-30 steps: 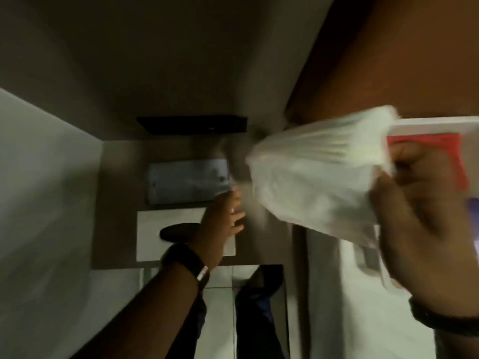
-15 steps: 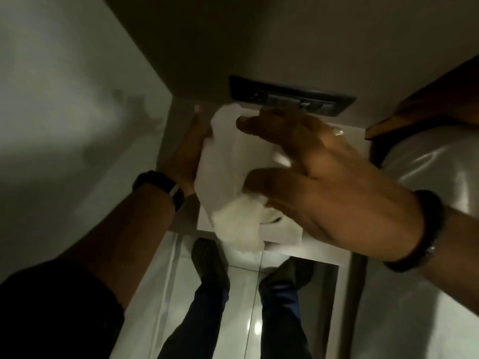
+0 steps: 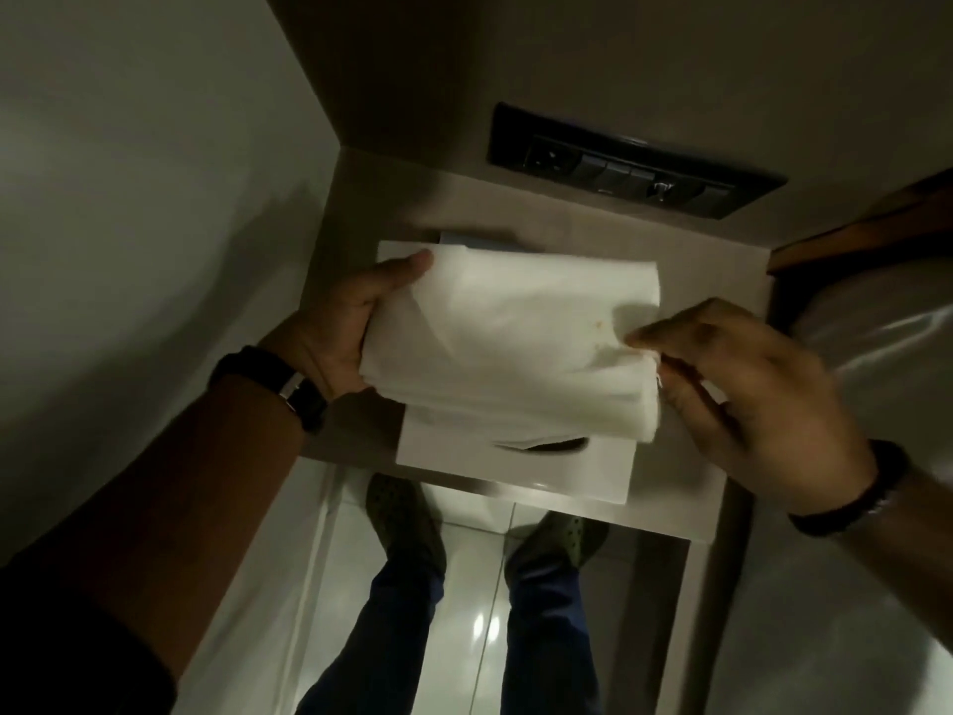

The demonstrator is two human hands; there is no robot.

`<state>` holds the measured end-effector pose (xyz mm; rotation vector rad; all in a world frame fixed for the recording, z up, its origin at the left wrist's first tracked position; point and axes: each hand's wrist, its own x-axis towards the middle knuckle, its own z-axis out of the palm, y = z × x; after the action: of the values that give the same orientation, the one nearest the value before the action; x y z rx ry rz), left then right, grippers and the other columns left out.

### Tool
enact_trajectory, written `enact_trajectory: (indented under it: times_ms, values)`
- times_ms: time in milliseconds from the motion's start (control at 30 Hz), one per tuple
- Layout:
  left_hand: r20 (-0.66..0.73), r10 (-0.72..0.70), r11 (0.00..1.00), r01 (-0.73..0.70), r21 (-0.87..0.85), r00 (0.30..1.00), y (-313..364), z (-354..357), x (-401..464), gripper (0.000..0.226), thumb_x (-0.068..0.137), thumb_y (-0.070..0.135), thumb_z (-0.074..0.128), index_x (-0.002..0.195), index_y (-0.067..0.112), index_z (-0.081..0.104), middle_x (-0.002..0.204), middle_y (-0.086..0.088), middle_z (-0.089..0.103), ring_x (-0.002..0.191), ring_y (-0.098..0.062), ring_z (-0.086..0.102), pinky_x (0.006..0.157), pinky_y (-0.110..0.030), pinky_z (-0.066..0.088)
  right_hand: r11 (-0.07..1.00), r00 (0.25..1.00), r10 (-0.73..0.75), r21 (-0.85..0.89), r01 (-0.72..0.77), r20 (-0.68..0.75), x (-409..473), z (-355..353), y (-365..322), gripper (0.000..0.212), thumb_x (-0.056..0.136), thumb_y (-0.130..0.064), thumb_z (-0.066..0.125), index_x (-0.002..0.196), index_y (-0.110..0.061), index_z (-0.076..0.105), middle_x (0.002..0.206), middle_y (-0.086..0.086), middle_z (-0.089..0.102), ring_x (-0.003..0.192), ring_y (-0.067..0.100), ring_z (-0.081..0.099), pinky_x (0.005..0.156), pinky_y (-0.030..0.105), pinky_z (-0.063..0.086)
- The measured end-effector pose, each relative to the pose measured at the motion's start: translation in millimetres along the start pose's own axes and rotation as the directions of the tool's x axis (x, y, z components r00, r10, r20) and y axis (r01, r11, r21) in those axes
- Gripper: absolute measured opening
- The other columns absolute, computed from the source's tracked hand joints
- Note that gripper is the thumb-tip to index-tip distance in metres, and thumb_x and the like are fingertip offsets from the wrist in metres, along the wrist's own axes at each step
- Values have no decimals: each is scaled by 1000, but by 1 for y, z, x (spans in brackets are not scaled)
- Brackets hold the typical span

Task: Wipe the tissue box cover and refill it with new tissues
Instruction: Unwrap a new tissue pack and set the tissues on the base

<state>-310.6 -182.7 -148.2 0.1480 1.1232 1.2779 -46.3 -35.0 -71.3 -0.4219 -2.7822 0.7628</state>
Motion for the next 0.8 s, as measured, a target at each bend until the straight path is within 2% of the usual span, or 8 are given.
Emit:
enact_trajectory:
  times_ms: [100, 200, 267, 367, 433, 600, 700, 800]
  values:
    - [-99, 22, 1000, -24, -19, 995, 7, -4, 17, 28, 90, 39, 53, 102, 24, 74, 101, 2, 75, 95, -22, 70, 77, -36, 58, 891, 953, 297, 375, -255, -60, -5, 25, -1, 34, 87, 6, 48, 113, -12, 59, 106, 12, 63, 93, 27, 63, 81, 37, 55]
    - [-98, 88, 994, -94, -56, 991, 13, 1, 29, 43, 95, 45, 40, 89, 20, 75, 91, 0, 75, 90, -20, 69, 86, -38, 53, 570, 793, 607, 723, -389, -51, 1, 37, -2, 27, 92, -1, 45, 103, -17, 63, 109, 2, 66, 103, 17, 64, 84, 30, 56]
    - [-129, 81, 990, -94, -102, 988, 14, 8, 35, 52, 92, 55, 41, 95, 12, 70, 96, -6, 71, 92, -23, 68, 90, -43, 51, 408, 665, 746, 810, -421, -30, 10, 44, -2, 16, 93, -7, 55, 97, -20, 62, 101, -5, 66, 97, 9, 65, 79, 22, 55]
    - [-185, 54, 988, -80, -134, 981, 12, 18, 48, 69, 89, 70, 36, 106, 11, 68, 104, -10, 72, 98, -29, 69, 90, -47, 52, 238, 491, 871, 881, -408, -7, 23, 55, 1, 28, 88, 2, 61, 96, -24, 55, 100, 3, 63, 97, 23, 65, 87, 42, 57]
    - [-210, 24, 997, -38, -60, 977, 9, 23, 54, 79, 87, 76, 27, 123, 16, 62, 121, -11, 68, 110, -33, 66, 93, -55, 50, 142, 414, 910, 923, -358, 21, 30, 60, 5, 36, 87, 7, 60, 98, -26, 52, 94, 1, 65, 91, 22, 67, 84, 44, 58]
    - [-112, -242, 951, 258, 170, 964, -3, 26, 55, 73, 72, 76, 50, 131, 33, 56, 128, -3, 65, 116, -31, 62, 90, -53, 53, 63, 380, 923, 957, -282, 51, 34, 63, 19, 40, 86, 7, 60, 112, -22, 52, 89, -2, 72, 88, 18, 71, 84, 48, 57]
    - [-156, -262, 927, 294, 234, 952, -8, 24, 55, 60, 71, 51, 65, 126, 26, 59, 118, -3, 68, 110, -27, 64, 86, -43, 56, 46, 328, 944, 960, -277, 49, 34, 57, 23, 47, 86, 8, 58, 128, -12, 49, 102, 9, 69, 97, 26, 68, 88, 52, 54]
    - [-171, -219, 930, 259, 263, 961, -7, 22, 52, 37, 76, 34, 65, 111, 22, 64, 110, -2, 68, 107, -24, 64, 94, -40, 51, 94, 318, 948, 968, -232, -16, 38, 46, 20, 53, 85, 12, 54, 135, -3, 44, 104, 10, 65, 97, 26, 64, 87, 42, 52]
